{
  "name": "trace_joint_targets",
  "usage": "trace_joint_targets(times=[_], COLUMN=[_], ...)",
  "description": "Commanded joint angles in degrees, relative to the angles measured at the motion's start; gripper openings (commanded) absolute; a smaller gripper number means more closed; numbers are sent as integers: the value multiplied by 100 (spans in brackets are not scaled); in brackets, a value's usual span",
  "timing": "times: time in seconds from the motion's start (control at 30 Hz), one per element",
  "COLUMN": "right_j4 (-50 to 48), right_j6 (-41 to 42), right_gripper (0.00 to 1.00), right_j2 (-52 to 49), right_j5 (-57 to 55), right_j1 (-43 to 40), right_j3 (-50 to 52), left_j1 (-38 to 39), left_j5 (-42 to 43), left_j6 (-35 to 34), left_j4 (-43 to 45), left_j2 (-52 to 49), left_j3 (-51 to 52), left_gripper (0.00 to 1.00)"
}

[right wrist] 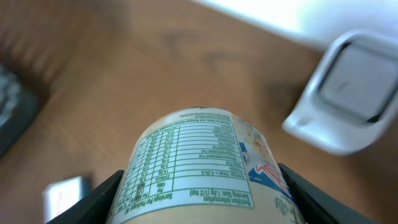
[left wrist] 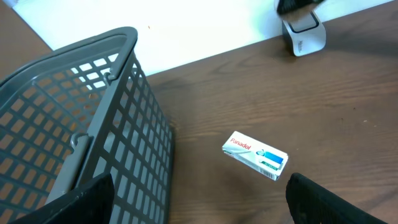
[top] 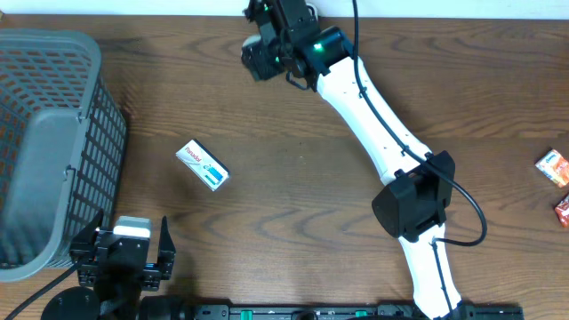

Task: Scan the item barcode
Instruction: 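Hold the jar's label up to the white scanner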

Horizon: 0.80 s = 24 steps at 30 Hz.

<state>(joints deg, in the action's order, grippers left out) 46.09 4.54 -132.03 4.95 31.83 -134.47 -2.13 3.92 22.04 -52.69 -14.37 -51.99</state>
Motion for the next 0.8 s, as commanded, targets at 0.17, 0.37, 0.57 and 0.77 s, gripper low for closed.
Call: trace_joint_targets(times=[0.17, 0.37, 0.57, 0.77], right_j4=[-1401, -2524, -3482, -4111], right_j6=[-160, -162, -363, -402], right_gripper=[55, 57, 59, 59], right_j2=[-636, -1152, -1596, -1906], right_j5=[-1250, -1856, -2273, -2273], right_j1=[-433, -577, -573, -573], right_j3=[-136, -136, -136, -136], left_j1=[17, 17, 17, 17], left_j5=[-9, -9, -7, -7], left_j6=[-76, -76, -76, -76], left_j4=[-2, -4, -4, -2], left_j2=[-11, -11, -11, -11], left_j3=[2, 2, 2, 2], left_gripper=[86, 86, 86, 86])
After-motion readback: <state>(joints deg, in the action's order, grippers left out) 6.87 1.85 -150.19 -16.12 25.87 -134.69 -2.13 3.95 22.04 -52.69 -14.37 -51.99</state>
